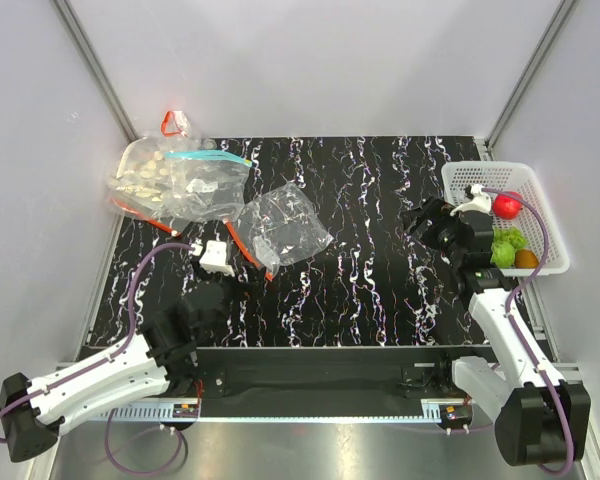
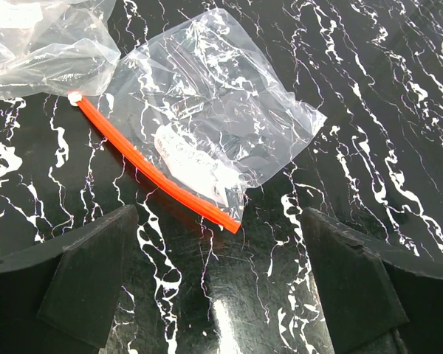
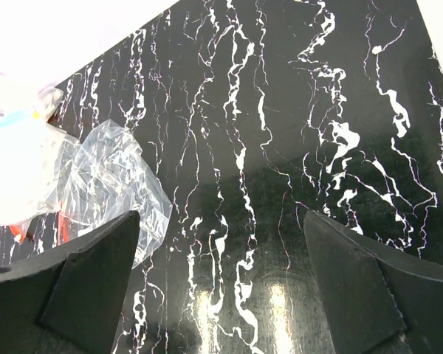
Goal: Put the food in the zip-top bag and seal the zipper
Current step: Pick up the zipper food storage bag at the center of the board.
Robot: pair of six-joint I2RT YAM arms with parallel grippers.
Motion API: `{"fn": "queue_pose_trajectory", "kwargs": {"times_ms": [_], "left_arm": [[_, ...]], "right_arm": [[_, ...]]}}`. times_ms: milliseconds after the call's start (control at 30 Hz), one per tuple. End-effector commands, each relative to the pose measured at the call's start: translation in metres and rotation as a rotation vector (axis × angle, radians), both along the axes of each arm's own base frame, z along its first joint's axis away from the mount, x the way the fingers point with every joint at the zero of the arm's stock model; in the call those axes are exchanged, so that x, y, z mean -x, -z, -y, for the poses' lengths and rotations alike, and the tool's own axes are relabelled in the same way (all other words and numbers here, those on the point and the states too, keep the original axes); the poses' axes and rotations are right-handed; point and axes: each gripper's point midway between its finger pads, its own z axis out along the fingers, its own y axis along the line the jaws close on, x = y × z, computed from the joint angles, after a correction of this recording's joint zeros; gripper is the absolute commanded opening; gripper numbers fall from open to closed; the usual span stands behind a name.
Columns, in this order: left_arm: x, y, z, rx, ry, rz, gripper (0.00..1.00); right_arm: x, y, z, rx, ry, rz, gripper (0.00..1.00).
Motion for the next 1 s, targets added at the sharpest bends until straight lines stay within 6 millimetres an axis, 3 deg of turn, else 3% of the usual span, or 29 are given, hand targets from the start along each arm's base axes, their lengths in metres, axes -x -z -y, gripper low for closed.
{"fn": "queue_pose_trajectory", "kwargs": {"times_ms": [0,100,200,233,267,300,433,500,533,567,633,667,733,833,867,967], "left_arm": [[-0.003,-0.016,0.003,0.044,-0.001,0.042,0.99],[-0.003,-0.016,0.003,0.05,0.001,0.043,0.99],[-0.003,-0.017,0.004,0.06,0.001,0.043,0.99],[-0.003,-0.018,0.004,0.067,-0.003,0.04,0.99],[-0.004,-0.017,0.004,0.071,-0.01,0.033,0.99],[-0.004,-0.018,0.004,0.079,-0.014,0.026,0.99],[-0.009,-0.025,0.006,0.105,-0.024,-0.025,0.99],[-0.017,-0.018,-0.001,0.124,-0.043,-0.065,0.99],[-0.017,-0.012,0.005,0.163,-0.008,-0.106,0.99],[-0.027,-0.008,-0.008,0.19,-0.056,-0.12,0.99],[-0.029,0.001,-0.007,0.254,-0.03,-0.165,0.99],[-0.035,0.002,-0.018,0.274,-0.07,-0.172,0.99],[-0.035,0.004,-0.018,0.311,-0.067,-0.192,0.99],[-0.035,0.005,-0.025,0.348,-0.103,-0.21,0.99],[-0.036,0.005,-0.029,0.36,-0.12,-0.212,0.99],[-0.034,0.001,-0.036,0.423,-0.153,-0.216,0.99]], "right_arm": [[-0.005,-0.013,-0.005,-0.001,-0.029,0.065,1.0],[-0.004,-0.016,-0.018,0.002,-0.116,0.087,1.0],[-0.004,-0.017,-0.047,-0.004,-0.259,0.077,1.0],[-0.011,-0.027,-0.052,0.036,-0.269,0.094,1.0],[-0.012,-0.012,-0.06,0.065,-0.283,0.035,1.0],[-0.01,-0.013,-0.079,0.091,-0.325,0.032,1.0],[-0.016,-0.015,-0.112,0.124,-0.413,0.034,0.94],[-0.017,-0.005,-0.124,0.139,-0.452,0.011,0.92],[-0.015,-0.007,-0.136,0.142,-0.487,0.016,0.88],[-0.014,0.0,-0.145,0.149,-0.513,-0.002,0.87],[-0.008,0.005,-0.169,0.171,-0.572,-0.005,0.81],[-0.007,0.007,-0.176,0.179,-0.592,-0.007,0.8],[-0.005,0.013,-0.196,0.208,-0.635,-0.012,0.73],[0.006,0.014,-0.234,0.244,-0.72,-0.001,0.7],[0.016,0.027,-0.253,0.267,-0.77,-0.027,0.67],[0.018,0.042,-0.278,0.331,-0.817,-0.058,0.64]]}}
